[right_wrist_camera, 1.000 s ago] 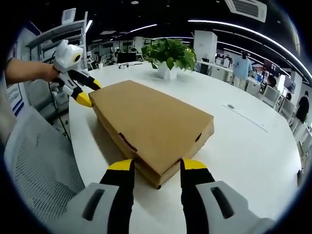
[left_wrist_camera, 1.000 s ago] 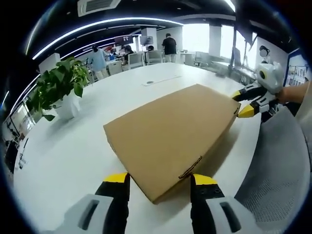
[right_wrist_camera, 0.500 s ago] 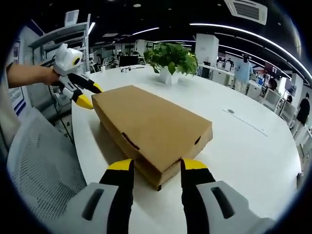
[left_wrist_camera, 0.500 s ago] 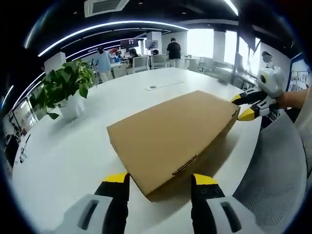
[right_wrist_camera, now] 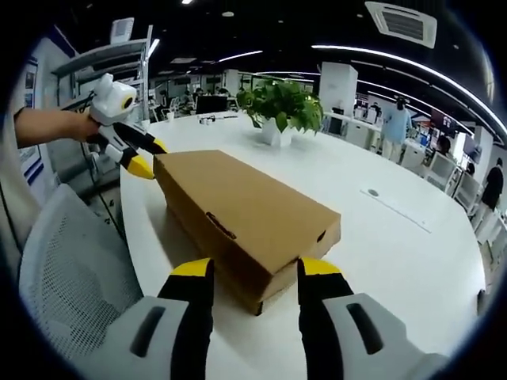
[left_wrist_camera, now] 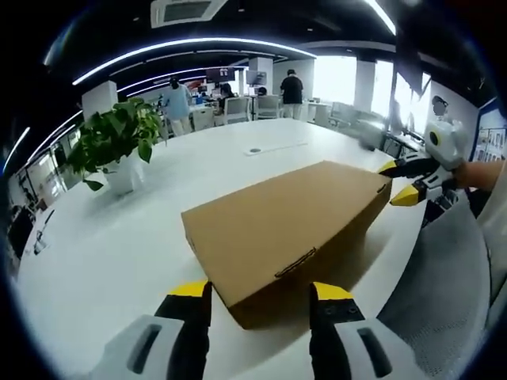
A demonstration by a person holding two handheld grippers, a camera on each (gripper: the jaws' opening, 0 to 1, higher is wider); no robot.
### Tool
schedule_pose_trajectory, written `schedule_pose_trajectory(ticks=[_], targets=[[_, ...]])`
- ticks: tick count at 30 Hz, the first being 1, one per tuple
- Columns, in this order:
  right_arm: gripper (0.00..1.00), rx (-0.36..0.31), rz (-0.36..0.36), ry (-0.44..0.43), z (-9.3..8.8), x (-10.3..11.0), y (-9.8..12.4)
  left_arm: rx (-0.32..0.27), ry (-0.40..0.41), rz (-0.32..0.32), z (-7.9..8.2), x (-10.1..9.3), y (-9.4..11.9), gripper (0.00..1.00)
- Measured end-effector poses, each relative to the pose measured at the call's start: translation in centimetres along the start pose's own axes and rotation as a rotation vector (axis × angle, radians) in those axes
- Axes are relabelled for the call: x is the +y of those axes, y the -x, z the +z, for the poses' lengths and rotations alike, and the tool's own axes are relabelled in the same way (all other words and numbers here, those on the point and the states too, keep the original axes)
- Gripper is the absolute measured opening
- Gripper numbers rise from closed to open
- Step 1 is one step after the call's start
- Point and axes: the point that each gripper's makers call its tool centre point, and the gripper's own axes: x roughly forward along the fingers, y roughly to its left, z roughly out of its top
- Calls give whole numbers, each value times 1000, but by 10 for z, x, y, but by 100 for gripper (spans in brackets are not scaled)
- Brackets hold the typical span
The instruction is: Operate the shoe box by opening the lid, removing the specified soft item, and placing it in the target area until the item is outside and the box remains undamaged.
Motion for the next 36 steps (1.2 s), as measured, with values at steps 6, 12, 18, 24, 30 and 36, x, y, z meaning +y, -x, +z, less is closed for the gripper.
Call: schedule_pose_trajectory(ticks=[6,12,18,24,30,36], targets=[[38,-23,-4,-15,9,-2,4,-15,10,5,6,-2,7,50],[41,-47,-6,-26,18,-3,7,-36,9,11,16,-1,12,50],[43,-60,-7,-15,29,-6,9,-54,-7,20,27,3,16,49],[44,-79,-10,-9,42,-12,11,-93,-4,18,40,8,20,49],[44,-94,-18,0,54,-19,11,-117,-19,15,53,13,22,49],[43,-106,-30,19,63,-26,9,-131,-38,12,63,21,23,47]])
